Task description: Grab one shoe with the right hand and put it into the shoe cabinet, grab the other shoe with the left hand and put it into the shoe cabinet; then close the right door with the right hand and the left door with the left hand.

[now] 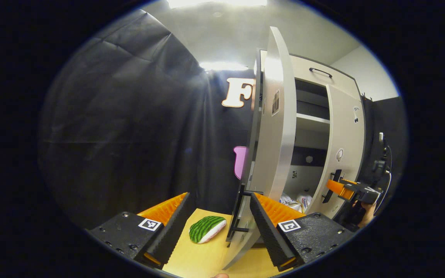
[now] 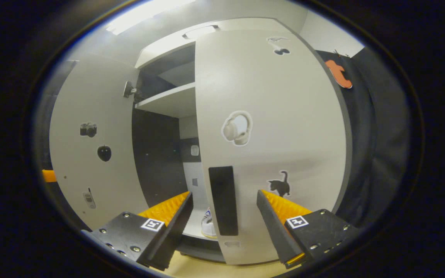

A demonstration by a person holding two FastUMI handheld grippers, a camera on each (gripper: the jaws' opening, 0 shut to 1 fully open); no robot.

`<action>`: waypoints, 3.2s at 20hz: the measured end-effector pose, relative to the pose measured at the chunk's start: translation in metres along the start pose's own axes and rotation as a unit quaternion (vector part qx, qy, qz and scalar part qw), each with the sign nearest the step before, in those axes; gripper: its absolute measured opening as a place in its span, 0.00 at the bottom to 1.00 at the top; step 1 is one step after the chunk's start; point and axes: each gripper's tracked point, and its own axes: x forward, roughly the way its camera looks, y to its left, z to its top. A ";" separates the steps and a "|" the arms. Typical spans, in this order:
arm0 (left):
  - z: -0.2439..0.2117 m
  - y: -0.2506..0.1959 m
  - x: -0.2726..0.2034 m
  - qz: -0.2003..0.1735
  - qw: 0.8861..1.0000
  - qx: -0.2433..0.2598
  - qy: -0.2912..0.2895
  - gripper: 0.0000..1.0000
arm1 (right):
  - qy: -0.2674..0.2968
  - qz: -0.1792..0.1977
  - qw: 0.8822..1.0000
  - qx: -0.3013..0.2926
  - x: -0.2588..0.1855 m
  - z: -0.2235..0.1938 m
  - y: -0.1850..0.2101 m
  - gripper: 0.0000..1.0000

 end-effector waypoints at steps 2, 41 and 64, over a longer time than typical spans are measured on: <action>-0.011 -0.009 0.019 -0.012 1.000 -0.004 0.003 0.88 | -0.005 -0.009 1.000 0.002 -0.013 0.005 -0.012 0.99; -0.040 -0.112 0.090 -0.274 0.961 -0.004 0.044 0.90 | -0.036 -0.218 0.975 0.023 -0.152 0.022 -0.221 0.99; -0.037 -0.091 0.076 -0.241 0.969 -0.019 0.054 0.91 | -0.024 -0.180 0.983 0.010 -0.148 0.026 -0.186 0.99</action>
